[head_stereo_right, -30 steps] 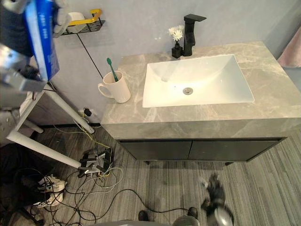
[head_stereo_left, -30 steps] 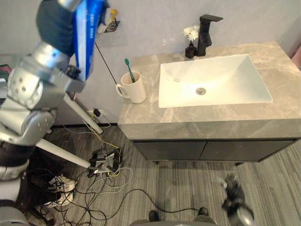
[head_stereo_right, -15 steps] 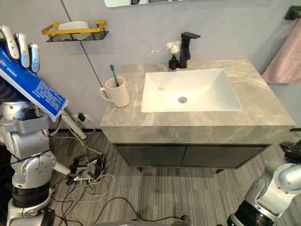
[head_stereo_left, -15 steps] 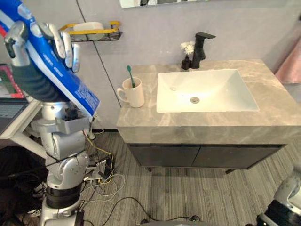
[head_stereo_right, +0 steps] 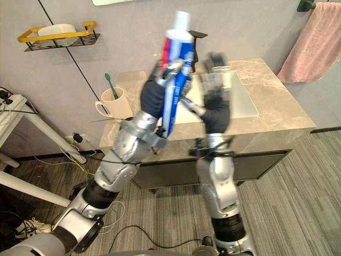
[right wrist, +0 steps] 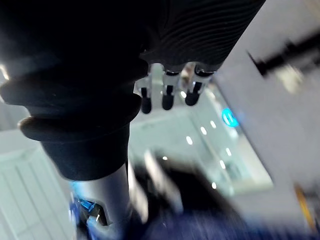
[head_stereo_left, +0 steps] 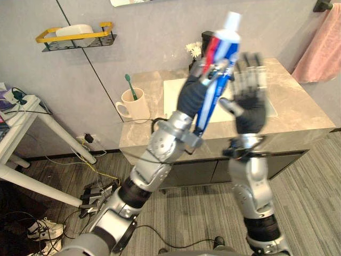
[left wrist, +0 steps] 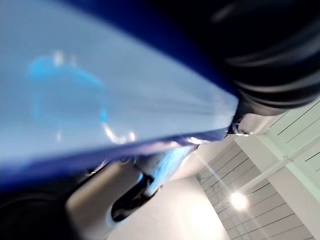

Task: Organize washtable

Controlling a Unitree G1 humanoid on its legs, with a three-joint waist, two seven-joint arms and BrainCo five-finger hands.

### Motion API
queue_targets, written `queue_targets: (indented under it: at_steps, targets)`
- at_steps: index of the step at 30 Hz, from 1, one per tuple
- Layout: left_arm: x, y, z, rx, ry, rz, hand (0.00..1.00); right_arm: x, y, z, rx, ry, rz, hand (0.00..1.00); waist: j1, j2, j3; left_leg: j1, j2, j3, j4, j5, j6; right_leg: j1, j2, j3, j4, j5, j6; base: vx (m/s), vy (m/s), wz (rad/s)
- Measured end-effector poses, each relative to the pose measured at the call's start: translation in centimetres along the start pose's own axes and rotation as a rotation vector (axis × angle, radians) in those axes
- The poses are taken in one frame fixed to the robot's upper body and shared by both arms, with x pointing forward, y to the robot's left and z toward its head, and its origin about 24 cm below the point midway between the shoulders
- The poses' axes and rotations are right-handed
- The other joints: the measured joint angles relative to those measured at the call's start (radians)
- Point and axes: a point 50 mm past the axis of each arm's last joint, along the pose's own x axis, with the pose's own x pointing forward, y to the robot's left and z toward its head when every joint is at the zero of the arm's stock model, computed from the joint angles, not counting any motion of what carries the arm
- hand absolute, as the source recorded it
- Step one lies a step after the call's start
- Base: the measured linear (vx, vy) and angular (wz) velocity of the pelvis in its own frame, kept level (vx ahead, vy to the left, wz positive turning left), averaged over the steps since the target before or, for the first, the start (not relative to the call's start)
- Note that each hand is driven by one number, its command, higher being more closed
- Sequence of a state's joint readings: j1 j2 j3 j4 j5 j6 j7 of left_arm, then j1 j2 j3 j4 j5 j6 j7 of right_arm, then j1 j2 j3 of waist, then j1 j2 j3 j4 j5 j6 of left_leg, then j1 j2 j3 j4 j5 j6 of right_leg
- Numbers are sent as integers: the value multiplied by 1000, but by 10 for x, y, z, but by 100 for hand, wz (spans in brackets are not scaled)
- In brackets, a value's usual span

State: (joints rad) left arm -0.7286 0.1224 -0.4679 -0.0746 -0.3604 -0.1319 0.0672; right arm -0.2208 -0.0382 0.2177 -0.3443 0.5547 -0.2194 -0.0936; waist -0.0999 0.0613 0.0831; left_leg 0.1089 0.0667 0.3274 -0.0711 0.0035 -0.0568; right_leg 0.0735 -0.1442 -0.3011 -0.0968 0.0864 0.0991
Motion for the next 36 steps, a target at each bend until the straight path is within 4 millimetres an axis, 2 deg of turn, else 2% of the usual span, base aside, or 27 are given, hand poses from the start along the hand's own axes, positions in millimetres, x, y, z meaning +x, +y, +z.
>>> queue_targets:
  at_steps: [2, 4, 7, 15, 32, 36]
  targets:
    - [8, 1, -4, 55, 26, -14, 100, -3, 10, -9, 50, 59, 85, 0, -2, -2, 1, 1, 0, 1, 0, 0, 0, 0, 0, 0, 0, 0, 0, 0, 0, 0]
    - [9, -1, -5, 84, 29, -29, 100, -6, 7, -10, 103, 74, 83, 0, -4, -3, 2, 1, 1, 1, 0, 0, 0, 0, 0, 0, 0, 0, 0, 0, 0, 0]
    - [11, -2, -11, 156, 62, -79, 100, -10, -2, -9, 127, 107, 84, 0, -6, -13, 8, 1, 1, 1, 1, 0, 0, 0, 0, 0, 0, 1, -2, -29, -15, 0]
    - [18, 1, -19, 331, 129, -211, 100, -30, -25, -9, 96, 201, 74, 0, -27, -17, 11, 0, 1, 0, 2, 0, 0, 0, 0, -1, 0, 3, -2, -31, -17, 0]
    - [15, 3, -21, 399, 154, -275, 100, -43, -35, -9, 80, 254, 86, 0, -27, -16, 11, -8, 1, -21, 8, 0, 0, 8, -1, -26, 0, 3, -2, -3, -2, 3]
    - [30, 2, -4, 441, 88, -293, 100, -65, -35, -34, 103, 448, 111, 0, -23, -17, 12, -9, 1, -24, 8, 0, 0, 8, -1, -28, 0, 3, -2, 0, 0, 0]
